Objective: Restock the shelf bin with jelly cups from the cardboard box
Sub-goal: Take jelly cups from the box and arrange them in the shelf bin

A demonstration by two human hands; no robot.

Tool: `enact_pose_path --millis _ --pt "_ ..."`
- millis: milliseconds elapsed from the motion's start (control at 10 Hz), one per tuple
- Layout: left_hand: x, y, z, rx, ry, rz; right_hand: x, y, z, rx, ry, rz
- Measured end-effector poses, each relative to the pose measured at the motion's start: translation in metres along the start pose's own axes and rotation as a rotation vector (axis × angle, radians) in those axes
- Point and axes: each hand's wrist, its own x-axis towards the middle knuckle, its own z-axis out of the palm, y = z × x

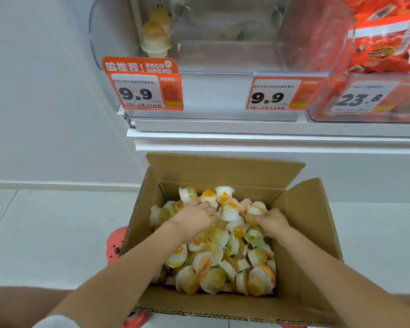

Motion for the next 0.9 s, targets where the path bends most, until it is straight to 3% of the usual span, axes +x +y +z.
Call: enact_pose_path --millis 100,300,500,600,700,800,900 --pt "0.025 0.012 0.019 0.082 -0.004 0.104 0.011 0.002 0.017 0.18 0.064 0.126" --pt "0.043 0.019 0.049 0.065 -0.036 0.023 0.019 -0.003 0.029 0.325 0.186 0.223" --pt "0.04 0.015 0.044 0.074 0.007 0.02 0.005 0.0 0.026 0.332 0.222 0.084" --pt "0.025 0.007 0.021 -0.363 0.066 -0.181 -0.012 -0.006 0.011 0.295 0.199 -0.018" --pt "0.012 -0.006 -0.036 -1.609 0.125 -0.726 -0.038 -0.031 -0.015 0.324 0.155 -0.103" --pt "-0.01 -0.032 -0.093 -2.435 0.078 -0.788 -0.078 -0.065 -0.048 0.439 -0.019 -0.229" --pt "-0.044 -0.048 -0.137 -2.643 0.084 -0.602 -0.133 -0.102 -0.083 0.505 -0.238 -0.372"
